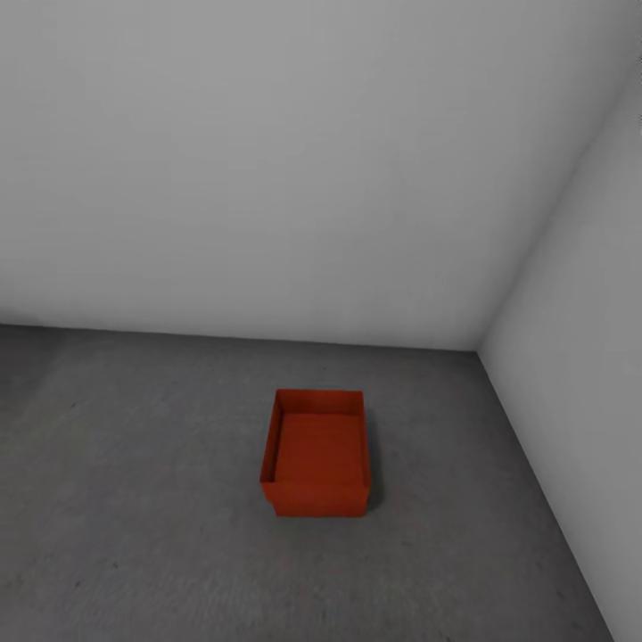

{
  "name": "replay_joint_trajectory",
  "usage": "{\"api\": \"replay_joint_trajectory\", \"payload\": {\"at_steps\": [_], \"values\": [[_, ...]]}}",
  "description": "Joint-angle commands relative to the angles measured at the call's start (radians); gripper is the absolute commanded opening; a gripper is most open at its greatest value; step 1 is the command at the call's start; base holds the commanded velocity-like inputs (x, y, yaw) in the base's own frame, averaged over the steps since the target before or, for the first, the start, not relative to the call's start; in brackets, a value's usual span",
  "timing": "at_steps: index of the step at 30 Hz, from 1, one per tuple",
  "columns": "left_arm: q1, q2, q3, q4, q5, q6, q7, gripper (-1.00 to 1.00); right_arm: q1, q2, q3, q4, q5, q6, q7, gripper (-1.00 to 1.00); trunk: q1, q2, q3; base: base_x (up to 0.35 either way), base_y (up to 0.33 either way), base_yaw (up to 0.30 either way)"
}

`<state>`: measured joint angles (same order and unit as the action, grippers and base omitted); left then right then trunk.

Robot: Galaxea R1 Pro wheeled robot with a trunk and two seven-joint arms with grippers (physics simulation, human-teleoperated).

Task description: Move the two storage containers from the living room to the garage. In the garage, place one container on the floor and stack the other container on top of it (either order is fine).

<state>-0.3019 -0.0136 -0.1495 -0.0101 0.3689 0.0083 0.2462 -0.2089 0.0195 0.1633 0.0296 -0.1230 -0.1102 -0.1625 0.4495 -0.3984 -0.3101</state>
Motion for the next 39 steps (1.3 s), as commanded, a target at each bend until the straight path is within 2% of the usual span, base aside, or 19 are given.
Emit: {"api": "replay_joint_trajectory", "payload": {"at_steps": [1,13,22,39], "values": [[0.0,0.0,-0.008,-0.001,0.009,0.001,0.004,1.0,-0.001,0.001,0.008,0.003,-0.01,-0.006,-0.002,1.0,0.001,-0.002,0.0,0.0,0.0,0.006],[-0.001,0.0,-0.008,-0.001,0.009,0.001,0.004,1.0,-0.001,0.003,0.008,0.004,-0.01,-0.005,-0.002,1.0,0.001,-0.002,0.019,0.0,0.0,0.001],[-0.001,0.0,-0.008,-0.001,0.008,0.001,0.004,1.0,0.033,0.004,0.01,0.003,-0.008,-0.008,-0.002,1.0,0.001,-0.002,0.033,0.0,0.0,0.0],[0.0,0.0,-0.008,-0.001,0.008,0.001,0.004,1.0,0.036,0.005,0.01,0.003,-0.01,-0.009,-0.002,1.0,0.001,-0.002,0.059,0.0,0.0,0.0]]}}
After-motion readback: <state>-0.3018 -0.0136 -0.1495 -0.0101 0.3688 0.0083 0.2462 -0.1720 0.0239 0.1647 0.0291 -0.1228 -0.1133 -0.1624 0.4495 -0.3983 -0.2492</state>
